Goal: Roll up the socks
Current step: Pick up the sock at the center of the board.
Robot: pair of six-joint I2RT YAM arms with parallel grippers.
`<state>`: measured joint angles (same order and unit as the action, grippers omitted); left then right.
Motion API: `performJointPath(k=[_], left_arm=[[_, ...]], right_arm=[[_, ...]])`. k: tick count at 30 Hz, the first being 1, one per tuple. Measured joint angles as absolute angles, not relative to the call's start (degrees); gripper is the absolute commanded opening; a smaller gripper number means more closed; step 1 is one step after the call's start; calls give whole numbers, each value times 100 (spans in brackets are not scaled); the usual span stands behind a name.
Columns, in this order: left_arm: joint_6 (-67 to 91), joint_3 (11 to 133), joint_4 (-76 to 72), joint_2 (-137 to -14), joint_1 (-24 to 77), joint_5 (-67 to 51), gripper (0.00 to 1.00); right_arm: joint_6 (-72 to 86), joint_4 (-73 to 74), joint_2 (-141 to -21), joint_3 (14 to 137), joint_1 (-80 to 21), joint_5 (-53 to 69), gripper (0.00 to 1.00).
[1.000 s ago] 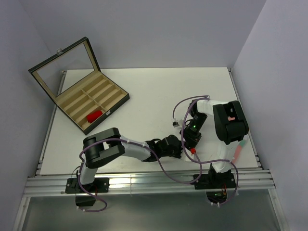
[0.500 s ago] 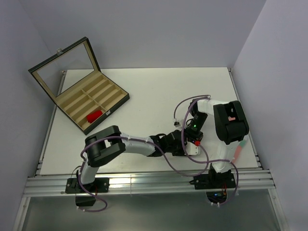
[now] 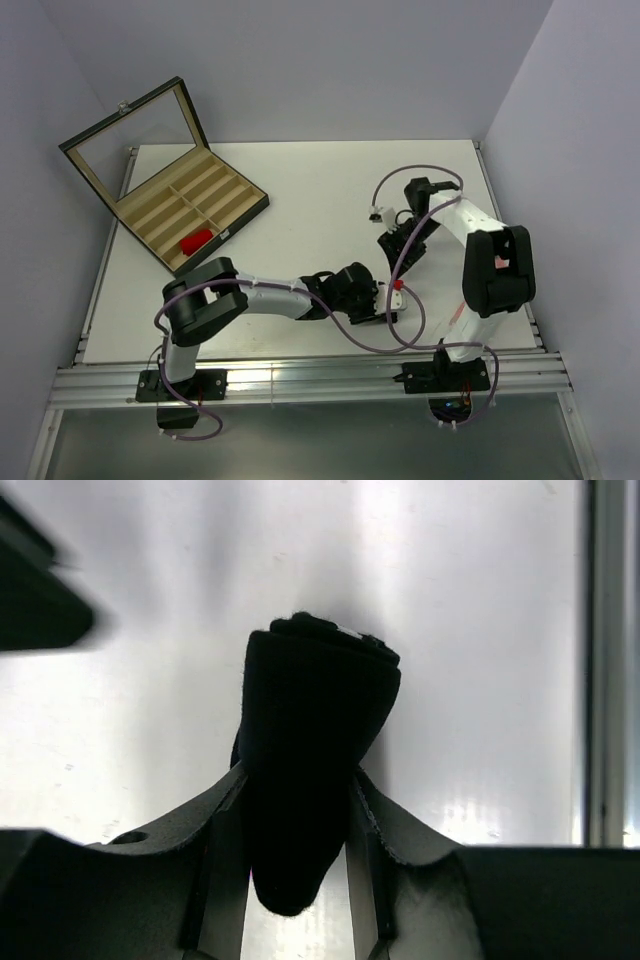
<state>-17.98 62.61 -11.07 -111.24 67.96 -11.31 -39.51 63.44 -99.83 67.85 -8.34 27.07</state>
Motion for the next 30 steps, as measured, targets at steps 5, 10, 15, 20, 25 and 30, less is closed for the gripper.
performJointPath(k=[5, 10, 15, 20, 25, 30], left_arm=[[-1422, 6193, -963, -11006, 6805, -1190, 0], [-873, 5892, -867, -10691, 6654, -1173, 0], [-239, 5365, -701, -10033, 6204, -875, 0], [141, 5054, -526, -9056, 5616, -314, 0], [318, 5046, -458, -8182, 4952, 397, 0], [292, 5221, -272, -7856, 4073, 1055, 0]], right_arm=[[-3793, 6154, -9513, 7015, -661, 2709, 53], [-3706, 6200, -9227, 7225, -388, 2825, 53], [-3684, 6222, -8914, 7277, -62, 2915, 53], [-3693, 6292, -8517, 7303, 150, 3015, 53], [-3693, 6318, -8219, 7319, 220, 3026, 53], [-3691, 6335, -7806, 7319, 259, 3002, 53]])
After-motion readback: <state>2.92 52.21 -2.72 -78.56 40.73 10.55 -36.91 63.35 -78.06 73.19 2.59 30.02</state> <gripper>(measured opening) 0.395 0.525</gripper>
